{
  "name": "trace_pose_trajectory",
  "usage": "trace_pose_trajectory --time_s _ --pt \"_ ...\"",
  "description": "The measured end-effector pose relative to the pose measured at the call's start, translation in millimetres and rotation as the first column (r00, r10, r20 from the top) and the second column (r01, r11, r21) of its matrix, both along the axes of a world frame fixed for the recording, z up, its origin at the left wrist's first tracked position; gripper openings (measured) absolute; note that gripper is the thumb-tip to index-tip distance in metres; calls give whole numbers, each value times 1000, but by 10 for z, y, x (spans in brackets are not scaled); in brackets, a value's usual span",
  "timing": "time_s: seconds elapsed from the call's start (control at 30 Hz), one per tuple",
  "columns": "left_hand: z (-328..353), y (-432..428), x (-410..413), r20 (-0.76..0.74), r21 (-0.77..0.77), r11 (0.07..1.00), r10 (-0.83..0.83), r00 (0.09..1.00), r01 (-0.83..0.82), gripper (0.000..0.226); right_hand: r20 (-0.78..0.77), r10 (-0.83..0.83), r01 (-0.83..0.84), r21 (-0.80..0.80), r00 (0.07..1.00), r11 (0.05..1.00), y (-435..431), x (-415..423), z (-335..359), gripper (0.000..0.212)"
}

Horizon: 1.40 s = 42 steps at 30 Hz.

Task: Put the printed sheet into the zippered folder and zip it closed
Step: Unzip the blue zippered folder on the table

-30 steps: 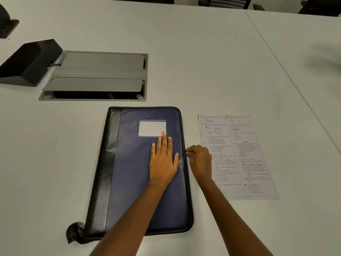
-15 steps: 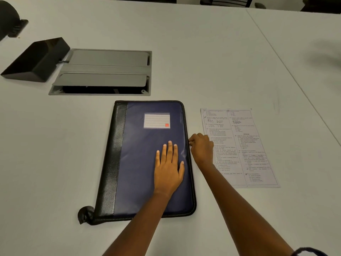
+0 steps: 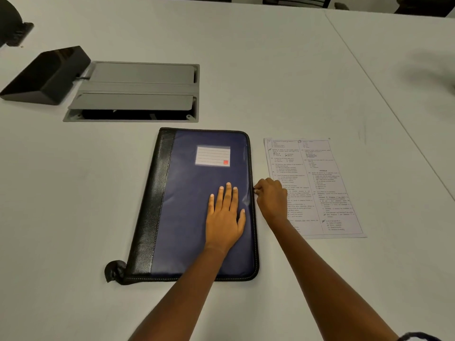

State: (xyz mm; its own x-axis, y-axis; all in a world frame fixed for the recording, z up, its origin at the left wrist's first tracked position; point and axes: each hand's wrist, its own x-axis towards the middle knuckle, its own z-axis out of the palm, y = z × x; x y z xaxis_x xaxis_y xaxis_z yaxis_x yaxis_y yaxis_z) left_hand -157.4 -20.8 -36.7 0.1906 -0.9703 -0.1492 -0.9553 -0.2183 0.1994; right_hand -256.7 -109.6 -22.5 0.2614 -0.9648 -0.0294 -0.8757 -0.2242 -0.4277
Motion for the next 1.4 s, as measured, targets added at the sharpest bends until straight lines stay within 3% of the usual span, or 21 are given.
trace_pose_trajectory --time_s 0.13,0.33,0.77,0.97,1.13,1.4 --pt "10 88 -37 -11 12 1000 19 1000 -19 73 34 -26 25 45 999 999 14 4 2 18" --pt "-68 328 -155 -5 4 998 -61 998 61 74 152 -90 70 134 984 989 46 66 15 18" --pt "-9 52 -61 1 44 998 -33 999 33 86 10 63 -63 101 998 993 -299 305 139 16" --pt "-62 208 36 84 79 940 -337 938 331 102 15 45 -46 87 999 995 -323 323 105 18" --pt "14 244 87 115 130 872 -486 866 472 110 31 64 -67 86 997 994 -314 274 81 17" --pt "149 239 26 30 118 882 -462 886 456 113 10 145 -145 50 989 988 -336 194 83 16"
